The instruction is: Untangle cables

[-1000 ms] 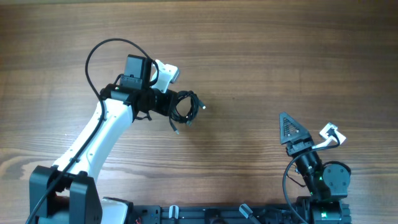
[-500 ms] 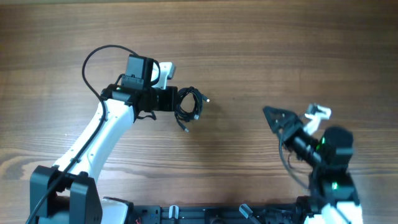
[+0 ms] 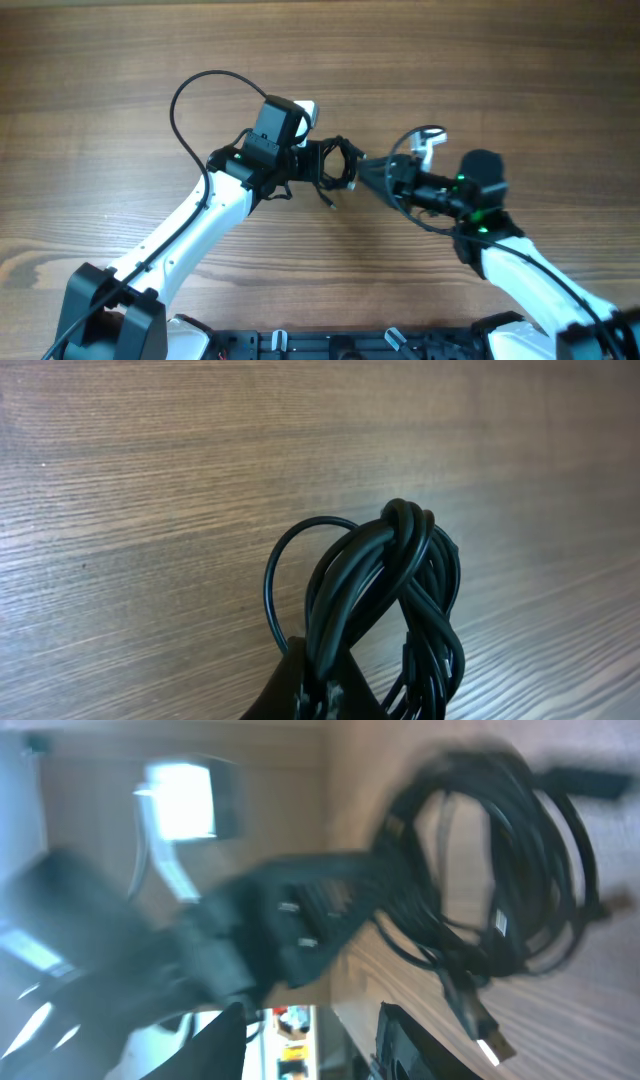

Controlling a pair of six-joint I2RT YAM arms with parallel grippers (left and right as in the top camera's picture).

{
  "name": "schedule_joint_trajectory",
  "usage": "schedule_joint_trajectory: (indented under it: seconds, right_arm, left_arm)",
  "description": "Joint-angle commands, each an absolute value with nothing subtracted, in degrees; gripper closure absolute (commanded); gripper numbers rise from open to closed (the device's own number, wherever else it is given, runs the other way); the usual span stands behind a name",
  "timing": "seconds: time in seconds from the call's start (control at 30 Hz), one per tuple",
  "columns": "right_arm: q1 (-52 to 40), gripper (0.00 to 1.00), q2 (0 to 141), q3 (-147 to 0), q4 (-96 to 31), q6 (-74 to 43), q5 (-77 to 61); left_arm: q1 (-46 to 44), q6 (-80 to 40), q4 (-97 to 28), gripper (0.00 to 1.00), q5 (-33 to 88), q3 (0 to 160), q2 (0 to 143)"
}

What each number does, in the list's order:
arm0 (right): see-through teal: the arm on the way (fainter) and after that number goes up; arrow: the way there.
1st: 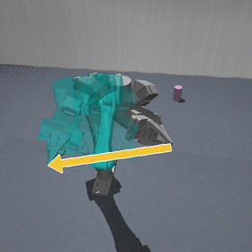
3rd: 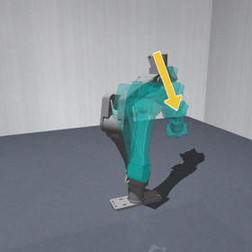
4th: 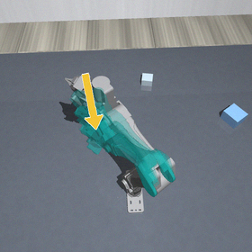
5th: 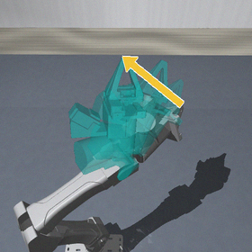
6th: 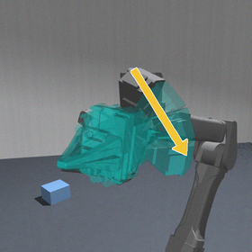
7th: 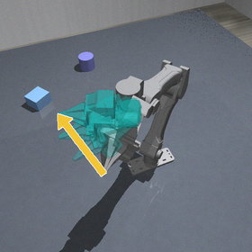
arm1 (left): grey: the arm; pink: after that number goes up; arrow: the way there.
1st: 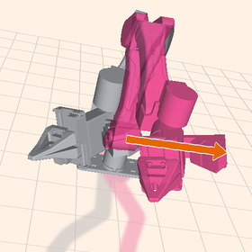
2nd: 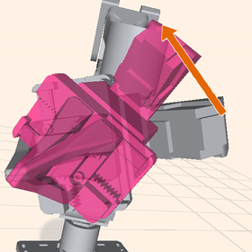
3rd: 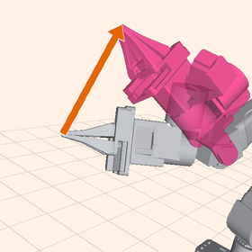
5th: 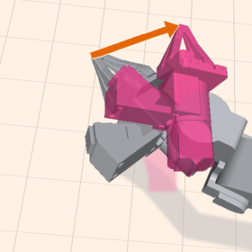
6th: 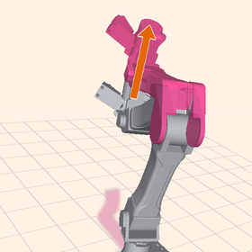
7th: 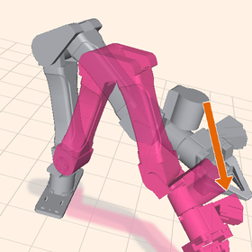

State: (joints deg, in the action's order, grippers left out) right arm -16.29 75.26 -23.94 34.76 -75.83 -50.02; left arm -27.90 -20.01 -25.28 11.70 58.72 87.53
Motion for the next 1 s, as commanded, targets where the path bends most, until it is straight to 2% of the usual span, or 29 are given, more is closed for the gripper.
schedule_joint_trajectory:
  seconds: [0.0,0.1,0.33,0.53,0.73,0.9,0.97]
  right_arm:
    - [-19.27,0.53,80.05,-24.38,35.70,-81.49,-42.09]
    - [-21.58,0.46,82.50,-24.38,38.79,-80.93,-38.28]
    - [-22.87,0.50,83.81,-24.38,40.88,-76.49,-32.10]
    - [-22.87,0.64,83.81,-24.38,41.12,-76.38,-29.32]
    - [-22.98,0.69,83.81,-24.38,41.17,-73.54,-28.82]
    - [-23.03,0.93,83.81,-24.38,41.36,-73.60,-28.73]
    - [-23.03,0.95,83.81,-24.38,41.87,-73.67,-29.45]
  left_arm:
    - [-28.12,-27.92,-24.62,0.96,10.46,58.96,86.08]
    - [-28.14,-27.66,-24.60,0.96,14.37,58.96,85.76]
    - [-28.18,-20.67,-24.64,0.96,25.36,58.96,85.38]
    - [-28.18,-19.68,-24.62,0.96,28.53,58.96,85.38]
    - [-28.18,-19.68,-24.36,0.96,32.08,58.96,85.38]
    - [-28.18,-19.77,-23.31,0.96,35.59,58.96,85.38]
    - [-28.18,-19.92,-22.37,0.96,36.42,58.96,85.38]
